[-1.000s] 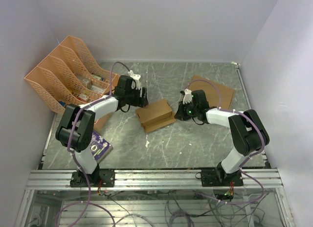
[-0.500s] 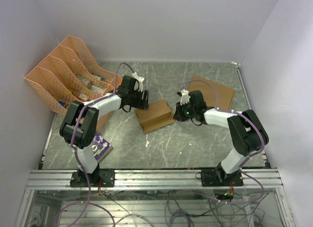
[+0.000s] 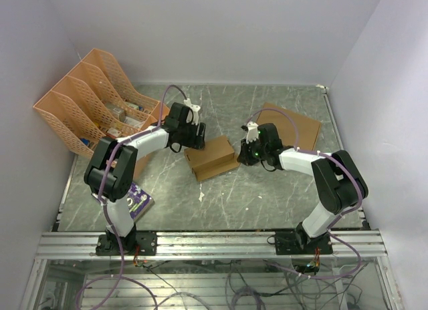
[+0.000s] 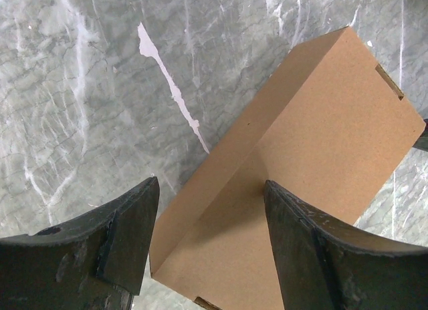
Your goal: Fold the paper box
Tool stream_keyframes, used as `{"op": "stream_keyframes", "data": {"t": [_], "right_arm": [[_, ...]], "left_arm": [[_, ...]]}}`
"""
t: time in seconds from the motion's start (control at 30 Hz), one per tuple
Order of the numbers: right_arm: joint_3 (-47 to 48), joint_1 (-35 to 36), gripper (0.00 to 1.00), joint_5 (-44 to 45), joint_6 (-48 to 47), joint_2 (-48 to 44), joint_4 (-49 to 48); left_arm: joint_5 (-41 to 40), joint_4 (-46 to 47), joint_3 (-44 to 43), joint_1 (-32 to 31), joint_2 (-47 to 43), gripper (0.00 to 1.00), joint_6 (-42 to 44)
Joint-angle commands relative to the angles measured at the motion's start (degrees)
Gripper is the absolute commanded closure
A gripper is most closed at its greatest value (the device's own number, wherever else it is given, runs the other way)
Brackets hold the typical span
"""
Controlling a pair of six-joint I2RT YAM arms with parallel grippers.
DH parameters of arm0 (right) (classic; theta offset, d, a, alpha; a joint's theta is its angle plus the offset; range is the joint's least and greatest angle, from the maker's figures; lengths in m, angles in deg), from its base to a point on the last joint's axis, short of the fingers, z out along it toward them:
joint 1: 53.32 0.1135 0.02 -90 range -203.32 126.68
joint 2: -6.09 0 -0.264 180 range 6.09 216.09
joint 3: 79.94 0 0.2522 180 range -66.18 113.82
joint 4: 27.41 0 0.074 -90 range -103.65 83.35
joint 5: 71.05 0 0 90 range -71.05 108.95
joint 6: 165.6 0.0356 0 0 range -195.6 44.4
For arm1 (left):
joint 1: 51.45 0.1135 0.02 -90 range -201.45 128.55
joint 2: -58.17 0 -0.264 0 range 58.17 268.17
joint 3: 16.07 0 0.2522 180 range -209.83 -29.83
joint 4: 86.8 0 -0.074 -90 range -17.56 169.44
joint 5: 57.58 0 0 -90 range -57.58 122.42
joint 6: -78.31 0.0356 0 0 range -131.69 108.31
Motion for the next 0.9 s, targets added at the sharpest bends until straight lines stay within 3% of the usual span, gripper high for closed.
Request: {"op": "stream_keyframes", "data": {"t": [0.0,0.87], "right_arm": [[1.3,0.6,0.96,0.9,-1.8,-1.8,-0.6],[-2.2,2.8,1.0,1.5,-4.6,-3.9,0.1]], "left_arm": [[-2.1,-2.9,-1.1,-1.1,2.2,0.26,0.5],[-3.2,-3.4,-1.8,-1.9,5.3,0.26,-1.7]]}}
